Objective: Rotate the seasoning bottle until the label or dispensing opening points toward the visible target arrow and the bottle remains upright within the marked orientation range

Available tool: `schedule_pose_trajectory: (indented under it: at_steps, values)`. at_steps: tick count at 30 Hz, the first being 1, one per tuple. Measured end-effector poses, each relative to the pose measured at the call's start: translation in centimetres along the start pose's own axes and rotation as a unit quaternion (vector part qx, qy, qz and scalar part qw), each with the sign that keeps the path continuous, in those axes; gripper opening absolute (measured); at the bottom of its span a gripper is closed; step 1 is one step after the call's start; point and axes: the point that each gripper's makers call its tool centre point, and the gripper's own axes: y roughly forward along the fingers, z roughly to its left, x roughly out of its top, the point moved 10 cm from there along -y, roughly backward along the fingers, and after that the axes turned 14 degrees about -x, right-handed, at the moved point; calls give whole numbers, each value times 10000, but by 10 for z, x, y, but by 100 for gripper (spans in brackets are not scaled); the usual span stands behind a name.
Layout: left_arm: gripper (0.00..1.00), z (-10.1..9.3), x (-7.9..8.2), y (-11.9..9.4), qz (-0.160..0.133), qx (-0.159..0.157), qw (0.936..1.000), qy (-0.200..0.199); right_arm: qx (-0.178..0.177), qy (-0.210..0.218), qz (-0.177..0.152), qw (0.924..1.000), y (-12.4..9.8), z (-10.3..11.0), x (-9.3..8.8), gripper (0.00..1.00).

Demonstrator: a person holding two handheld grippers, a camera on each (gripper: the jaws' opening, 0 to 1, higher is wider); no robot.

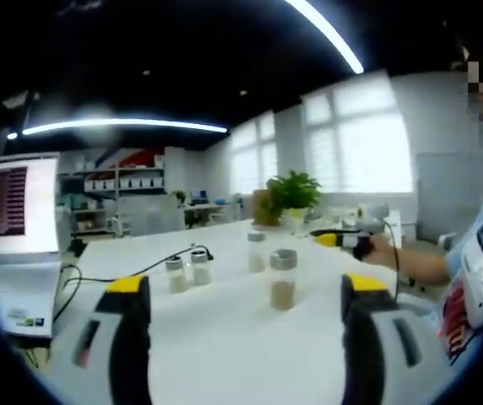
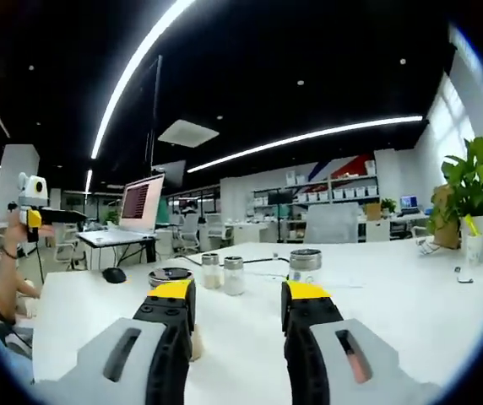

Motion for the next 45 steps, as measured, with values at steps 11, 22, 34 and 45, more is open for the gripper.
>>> schedule_pose_trajectory:
  at_steps: [11, 22, 34, 45]
  values:
    - [100, -2, 2, -2, -81, -4, 10000, 13, -486, 147, 256, 9984, 28, -15, -1, 56]
    - [100, -1, 4, -2, -55, -5, 10000, 65, -763, -129, 858, 9933, 91, -39, -27, 69]
    - [99, 2, 1, -2, 44, 111, 9999, 52, -836, 109, 564, 9948, 144, -62, -49, 89]
    - [98, 2, 0, 0, -3, 141, 9999, -37, -637, -142, 383, 9971, 183, -48, -47, 89]
